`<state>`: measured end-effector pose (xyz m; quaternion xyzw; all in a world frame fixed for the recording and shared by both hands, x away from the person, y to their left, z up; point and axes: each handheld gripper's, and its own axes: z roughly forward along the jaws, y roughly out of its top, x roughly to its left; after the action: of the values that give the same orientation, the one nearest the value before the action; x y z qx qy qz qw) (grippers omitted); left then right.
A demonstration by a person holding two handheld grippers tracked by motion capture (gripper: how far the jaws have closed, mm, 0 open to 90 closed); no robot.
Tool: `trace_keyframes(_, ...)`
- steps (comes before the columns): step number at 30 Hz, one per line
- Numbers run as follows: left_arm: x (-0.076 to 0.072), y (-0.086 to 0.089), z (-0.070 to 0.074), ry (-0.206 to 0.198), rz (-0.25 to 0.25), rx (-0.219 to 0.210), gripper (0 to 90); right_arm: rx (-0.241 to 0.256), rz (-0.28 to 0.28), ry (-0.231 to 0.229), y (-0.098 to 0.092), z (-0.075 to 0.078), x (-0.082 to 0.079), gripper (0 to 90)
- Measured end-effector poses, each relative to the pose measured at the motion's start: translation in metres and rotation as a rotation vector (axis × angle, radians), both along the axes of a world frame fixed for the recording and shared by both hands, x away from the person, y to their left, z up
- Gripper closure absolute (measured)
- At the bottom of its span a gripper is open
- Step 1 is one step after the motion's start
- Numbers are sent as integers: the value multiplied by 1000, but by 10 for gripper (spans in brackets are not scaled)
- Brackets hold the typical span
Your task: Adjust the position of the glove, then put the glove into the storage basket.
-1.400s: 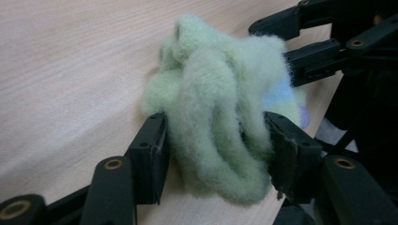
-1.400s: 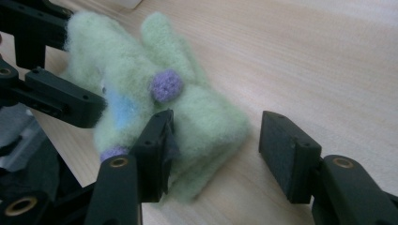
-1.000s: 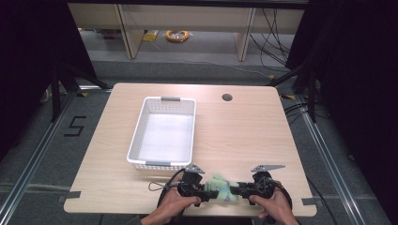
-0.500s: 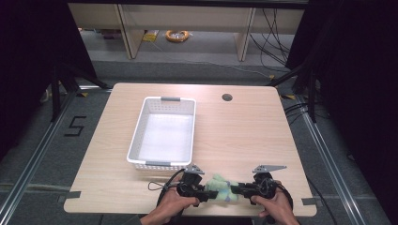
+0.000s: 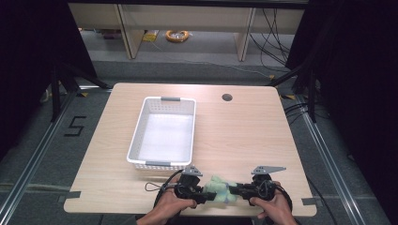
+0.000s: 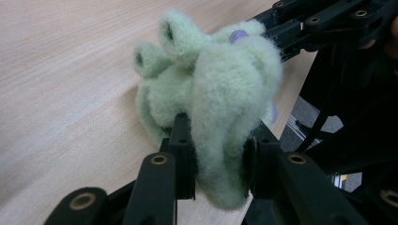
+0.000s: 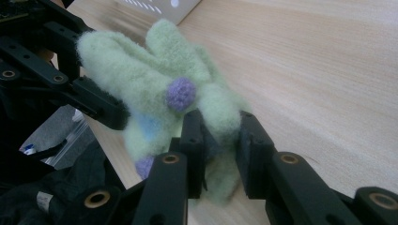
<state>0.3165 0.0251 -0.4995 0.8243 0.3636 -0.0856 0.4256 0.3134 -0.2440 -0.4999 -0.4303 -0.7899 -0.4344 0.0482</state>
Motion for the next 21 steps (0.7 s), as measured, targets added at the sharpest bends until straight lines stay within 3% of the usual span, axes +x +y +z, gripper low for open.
trace_keyframes(1, 0, -1, -1, -6, 2, -31, 691, -18, 6, -26, -1, 1, 1, 753)
trace_keyframes(2, 0, 0, -1, 2, -6, -40, 692, 5, 0, 11, 1, 2, -1, 753)
trace_keyframes(3, -1, 0, 0, -1, -4, -37, 692, 3, 11, -22, 0, 1, 1, 753)
trace_keyframes(5, -1, 1, 2, -3, -5, -43, 692, 2, 10, -29, 0, 3, 0, 754)
trace_keyframes(6, -1, 2, 3, -2, -5, -41, 692, 1, -2, -1, 2, 7, -2, 754)
trace_keyframes(7, -1, 3, 5, 0, -10, -50, 692, -3, 14, -33, 1, 7, 0, 755)
trace_keyframes(8, -1, 3, 6, -4, -14, -50, 692, 16, -2, -3, 3, 10, -3, 755)
trace_keyframes(9, -2, 4, 7, -6, -7, -51, 692, 6, 8, -19, 3, 12, -3, 756)
trace_keyframes(11, -2, 7, 12, -9, -10, -60, 692, 22, 13, -15, 5, 15, -2, 756)
trace_keyframes(12, -2, 9, 15, -12, -11, -66, 692, 7, 23, -44, 5, 15, 1, 756)
trace_keyframes(14, -1, 14, 21, -9, -7, -69, 692, 19, 26, -23, 11, 21, 1, 756)
trace_keyframes(15, -1, 17, 25, -14, -1, -68, 691, 11, 37, -50, 12, 23, 3, 756)
trace_keyframes(17, 0, 21, 32, -12, -7, -61, 692, 15, 40, -38, 18, 30, 3, 756)
trace_keyframes(18, -1, 22, 35, -16, -2, -60, 691, 18, 50, -74, 19, 31, 5, 756)
trace_keyframes(20, -2, 26, 42, -15, -1, -70, 691, 36, 49, -55, 25, 38, 2, 756)
trace_keyframes(21, -3, 30, 45, -22, -1, -62, 691, 35, 56, -72, 25, 38, 3, 756)
